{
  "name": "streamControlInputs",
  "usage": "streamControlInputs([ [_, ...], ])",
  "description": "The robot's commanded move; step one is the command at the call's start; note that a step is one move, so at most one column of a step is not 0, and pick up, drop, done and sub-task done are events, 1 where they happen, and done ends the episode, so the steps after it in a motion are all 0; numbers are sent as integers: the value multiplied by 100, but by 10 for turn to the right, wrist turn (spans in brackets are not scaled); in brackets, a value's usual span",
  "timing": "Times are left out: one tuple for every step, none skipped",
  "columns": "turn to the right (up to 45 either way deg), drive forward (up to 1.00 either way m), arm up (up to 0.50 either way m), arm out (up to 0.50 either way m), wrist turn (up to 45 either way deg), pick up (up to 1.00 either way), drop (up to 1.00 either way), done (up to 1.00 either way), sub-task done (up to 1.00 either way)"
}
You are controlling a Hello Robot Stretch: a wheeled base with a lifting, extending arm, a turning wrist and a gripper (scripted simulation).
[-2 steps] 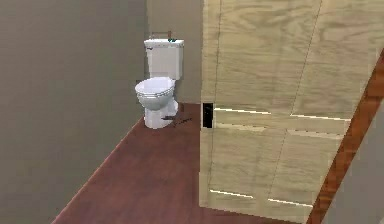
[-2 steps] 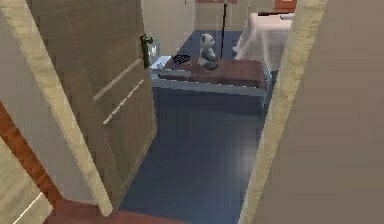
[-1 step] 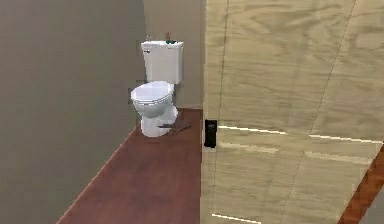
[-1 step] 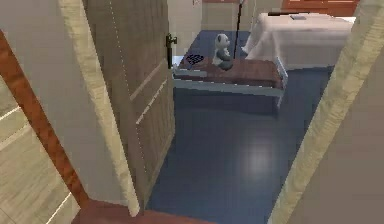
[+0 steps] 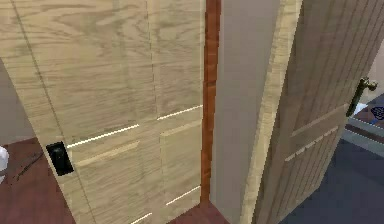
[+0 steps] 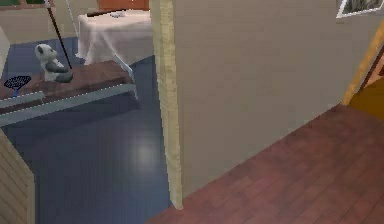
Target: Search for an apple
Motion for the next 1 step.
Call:
streamControlInputs([
  [90,0,0,0,0,0,0,0,0],
])
